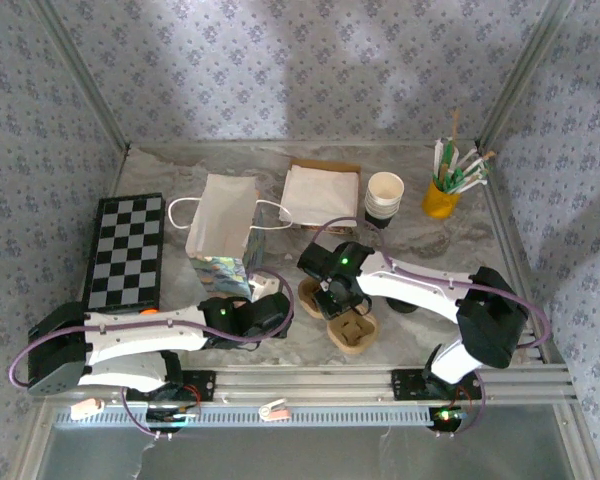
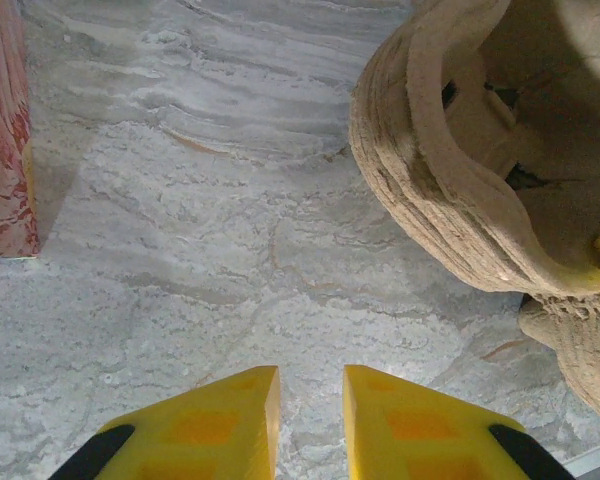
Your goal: Pack the takeout coffee
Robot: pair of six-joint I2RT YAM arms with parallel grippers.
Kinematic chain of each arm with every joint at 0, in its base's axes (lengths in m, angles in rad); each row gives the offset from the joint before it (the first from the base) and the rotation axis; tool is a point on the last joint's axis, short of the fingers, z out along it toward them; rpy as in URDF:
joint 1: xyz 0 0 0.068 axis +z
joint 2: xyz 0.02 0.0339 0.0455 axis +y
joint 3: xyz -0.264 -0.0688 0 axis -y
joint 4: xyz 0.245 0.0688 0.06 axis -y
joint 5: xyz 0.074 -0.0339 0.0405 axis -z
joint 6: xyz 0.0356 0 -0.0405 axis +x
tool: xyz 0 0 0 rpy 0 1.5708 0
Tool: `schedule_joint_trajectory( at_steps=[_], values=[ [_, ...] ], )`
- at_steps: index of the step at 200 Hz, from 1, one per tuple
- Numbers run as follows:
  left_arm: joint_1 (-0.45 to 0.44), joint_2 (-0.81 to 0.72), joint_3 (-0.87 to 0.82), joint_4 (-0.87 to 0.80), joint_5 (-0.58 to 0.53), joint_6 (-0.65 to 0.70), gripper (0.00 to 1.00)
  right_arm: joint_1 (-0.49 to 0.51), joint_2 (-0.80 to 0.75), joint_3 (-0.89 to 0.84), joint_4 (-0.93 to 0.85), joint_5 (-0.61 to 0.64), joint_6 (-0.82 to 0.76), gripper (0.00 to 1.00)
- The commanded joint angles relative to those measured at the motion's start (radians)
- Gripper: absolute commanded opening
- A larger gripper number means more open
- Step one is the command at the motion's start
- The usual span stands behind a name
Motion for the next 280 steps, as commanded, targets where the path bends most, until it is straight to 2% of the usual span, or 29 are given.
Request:
schedule_joint_trajectory(
  at_steps=[1,102,168,216,270,280],
  values=[
    [-0.004,-0.010,0.000,-0.018,-0.022,-0.009,0.24,-0.003,-0.019,-0.016,-0.028,-0.013,-0.006,0.37],
    [-0.004,-0.069,-0.008,-0.042,-0.039,-0.032,0.23,-0.014,-0.089,0.083,-0.120,0.000,0.037,0.34],
    [0.001,-0.145,-0.024,-0.081,-0.038,-0.060,0.23,-0.034,-0.092,0.176,-0.226,0.009,0.247,0.34],
    [0.000,-0.156,-0.025,-0.089,-0.031,-0.059,0.23,-0.025,-0.083,0.097,-0.116,-0.032,0.315,0.34],
    [0.000,-0.151,-0.023,-0.084,-0.029,-0.061,0.23,-0.013,-0.072,0.070,-0.083,-0.019,0.323,0.34],
    [0.000,-0.152,-0.021,-0.087,-0.028,-0.061,0.23,-0.013,-0.069,0.066,-0.083,-0.015,0.325,0.37]
  ],
)
